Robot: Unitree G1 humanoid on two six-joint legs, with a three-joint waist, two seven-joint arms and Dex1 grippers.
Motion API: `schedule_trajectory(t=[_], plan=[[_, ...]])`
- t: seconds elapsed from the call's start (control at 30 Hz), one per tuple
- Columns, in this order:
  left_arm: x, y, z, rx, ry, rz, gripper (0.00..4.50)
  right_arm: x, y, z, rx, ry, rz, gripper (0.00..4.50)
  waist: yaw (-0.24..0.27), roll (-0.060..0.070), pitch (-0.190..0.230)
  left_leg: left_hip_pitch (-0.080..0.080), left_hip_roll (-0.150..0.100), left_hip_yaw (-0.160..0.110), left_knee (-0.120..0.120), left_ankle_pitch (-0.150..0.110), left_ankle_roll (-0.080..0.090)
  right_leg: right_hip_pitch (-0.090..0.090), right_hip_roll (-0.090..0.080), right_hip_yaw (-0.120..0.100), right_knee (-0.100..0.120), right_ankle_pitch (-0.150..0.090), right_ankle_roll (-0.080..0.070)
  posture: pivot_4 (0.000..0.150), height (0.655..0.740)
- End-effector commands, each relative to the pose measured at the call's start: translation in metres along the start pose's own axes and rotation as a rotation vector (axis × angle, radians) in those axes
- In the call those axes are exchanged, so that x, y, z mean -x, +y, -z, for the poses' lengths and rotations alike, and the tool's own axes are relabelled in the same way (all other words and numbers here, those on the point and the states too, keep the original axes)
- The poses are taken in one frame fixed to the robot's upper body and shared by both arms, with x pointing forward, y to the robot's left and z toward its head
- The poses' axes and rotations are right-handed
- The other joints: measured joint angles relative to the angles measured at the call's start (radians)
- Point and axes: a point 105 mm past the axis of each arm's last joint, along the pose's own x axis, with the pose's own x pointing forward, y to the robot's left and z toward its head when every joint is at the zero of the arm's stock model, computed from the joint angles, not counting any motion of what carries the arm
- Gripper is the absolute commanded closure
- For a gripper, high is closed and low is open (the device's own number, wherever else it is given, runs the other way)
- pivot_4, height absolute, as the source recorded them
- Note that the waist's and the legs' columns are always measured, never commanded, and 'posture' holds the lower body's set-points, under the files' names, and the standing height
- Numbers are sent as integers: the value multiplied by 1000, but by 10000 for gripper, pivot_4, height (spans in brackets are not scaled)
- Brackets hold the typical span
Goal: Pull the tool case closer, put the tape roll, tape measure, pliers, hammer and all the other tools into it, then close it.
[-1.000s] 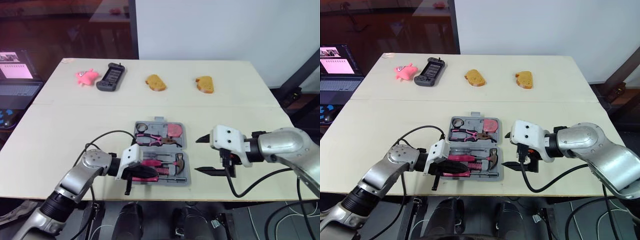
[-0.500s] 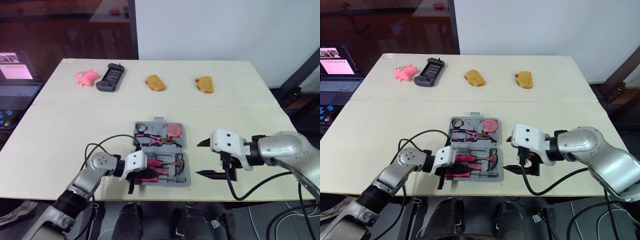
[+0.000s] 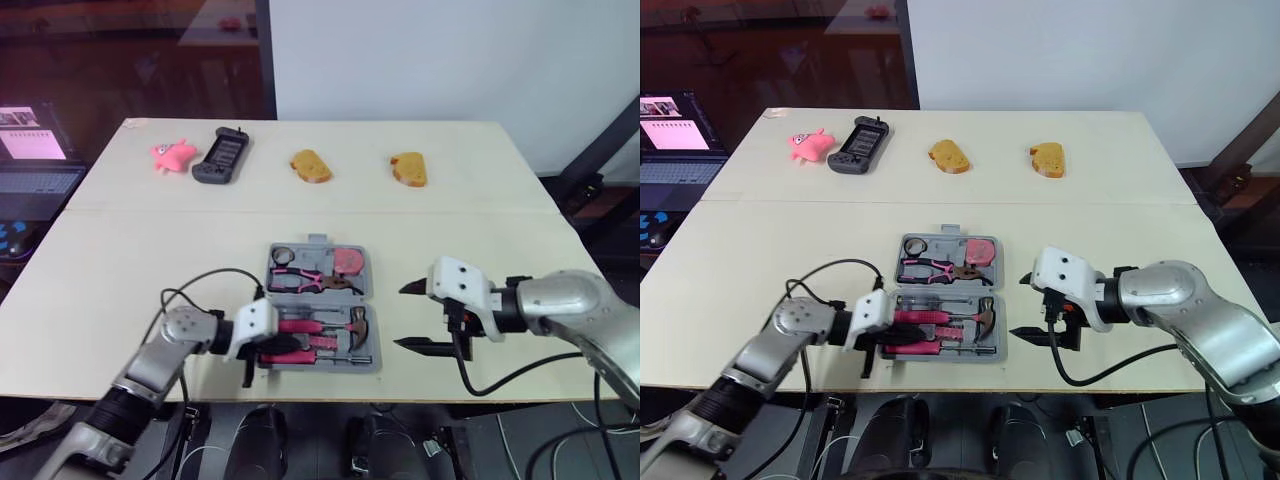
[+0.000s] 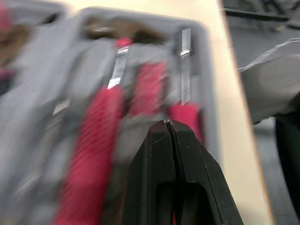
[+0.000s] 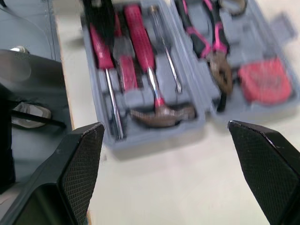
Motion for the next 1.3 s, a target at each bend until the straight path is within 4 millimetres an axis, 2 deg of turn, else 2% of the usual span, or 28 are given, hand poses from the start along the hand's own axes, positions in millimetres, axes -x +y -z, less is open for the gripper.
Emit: schedule_trajectory(t=[0.03,0.13,0.17,0.23,0.33,0.43,0.6,0.77,0.97,1.1,1.23,1.3], plan=[[35,26,-25,-45,-45,-125,44646,7,-11,5,34,-6,62,0,0,0,0,0,0,0,0,0,0,0,0,0,0,0,0,1500,7188],[61,41,-23,-9,-33,-205,44646,1,-19,16,7,-14,81,0,-1,0,0,0,0,1,0,0,0,0,0,0,0,0,0,1500,7188],[71,45,-17,8,-21,-230,45000,-2,-25,18,27,-19,97,5831,-2,0,0,0,0,1,0,0,0,0,0,0,0,0,0,1500,7188],[80,48,-5,-6,17,-248,45000,-8,-36,17,67,-51,134,13434,-4,1,0,0,0,2,0,0,0,0,1,0,0,0,0,1500,7188],[95,60,20,-58,108,-305,45000,-18,-52,14,93,-99,155,29442,-7,3,1,0,0,5,-1,0,0,-1,1,0,0,0,0,1500,7188],[101,67,30,-46,120,-331,45000,-26,-59,18,109,-100,146,44650,0,2,1,0,0,5,-1,0,0,-1,1,0,0,0,0,1500,7188],[89,72,42,-43,142,-314,45000,-47,-65,30,148,-64,94,44650,1,2,1,-1,0,7,0,0,0,-1,0,0,0,0,0,1500,7188],[76,80,44,-41,128,-315,45000,-62,-73,38,168,-24,60,44650,-4,2,1,-1,0,8,0,0,0,-2,0,0,2,0,0,1500,7188],[50,78,43,-45,104,-267,45000,-78,-71,46,187,-19,9,44650,-3,2,1,0,0,8,0,0,-1,-2,0,0,4,0,0,1500,7188],[35,74,40,-43,82,-235,45000,-86,-71,48,199,-21,-11,44650,-6,2,1,0,0,8,1,1,-1,-3,0,0,6,0,0,1500,7188],[25,74,35,-49,64,-219,45000,-92,-70,45,201,-43,-24,44650,-10,2,1,0,0,8,1,1,-1,-3,0,0,7,0,0,1500,7188],[13,72,32,-56,49,-198,45000,-99,-66,39,207,-66,-45,44650,-11,2,1,0,0,8,1,1,-1,-3,0,0,7,0,0,1500,7188]])
